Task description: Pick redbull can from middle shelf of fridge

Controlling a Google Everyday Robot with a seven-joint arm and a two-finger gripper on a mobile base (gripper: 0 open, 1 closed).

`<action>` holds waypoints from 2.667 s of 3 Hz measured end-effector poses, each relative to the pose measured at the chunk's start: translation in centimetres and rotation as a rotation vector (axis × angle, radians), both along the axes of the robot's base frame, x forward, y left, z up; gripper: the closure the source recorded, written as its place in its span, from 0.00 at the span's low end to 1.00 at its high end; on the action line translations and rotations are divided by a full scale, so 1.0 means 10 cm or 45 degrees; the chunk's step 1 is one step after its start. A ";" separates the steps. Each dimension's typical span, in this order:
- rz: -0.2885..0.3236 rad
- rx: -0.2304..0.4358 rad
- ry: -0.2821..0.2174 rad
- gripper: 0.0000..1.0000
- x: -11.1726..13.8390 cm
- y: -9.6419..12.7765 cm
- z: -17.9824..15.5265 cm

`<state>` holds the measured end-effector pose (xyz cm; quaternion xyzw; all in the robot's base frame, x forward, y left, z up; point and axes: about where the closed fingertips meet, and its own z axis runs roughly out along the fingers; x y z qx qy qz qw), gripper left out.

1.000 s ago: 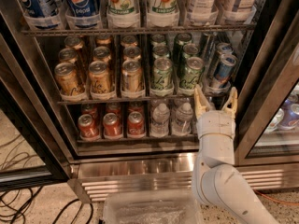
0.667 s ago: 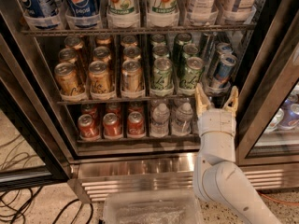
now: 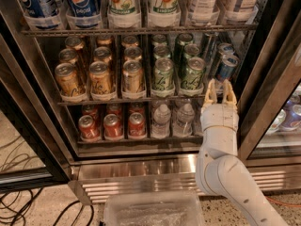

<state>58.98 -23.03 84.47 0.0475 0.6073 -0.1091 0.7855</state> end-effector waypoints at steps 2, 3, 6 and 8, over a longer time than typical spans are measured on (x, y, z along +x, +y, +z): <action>-0.032 -0.011 -0.009 0.44 0.09 -0.08 0.03; -0.039 -0.011 -0.007 0.46 0.11 -0.10 0.02; -0.082 -0.015 -0.009 0.51 0.25 -0.22 0.02; -0.102 -0.017 0.007 0.46 0.39 -0.27 -0.01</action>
Offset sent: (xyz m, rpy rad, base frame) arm 0.0126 -0.0130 0.0021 -0.0136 -0.0054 -0.0413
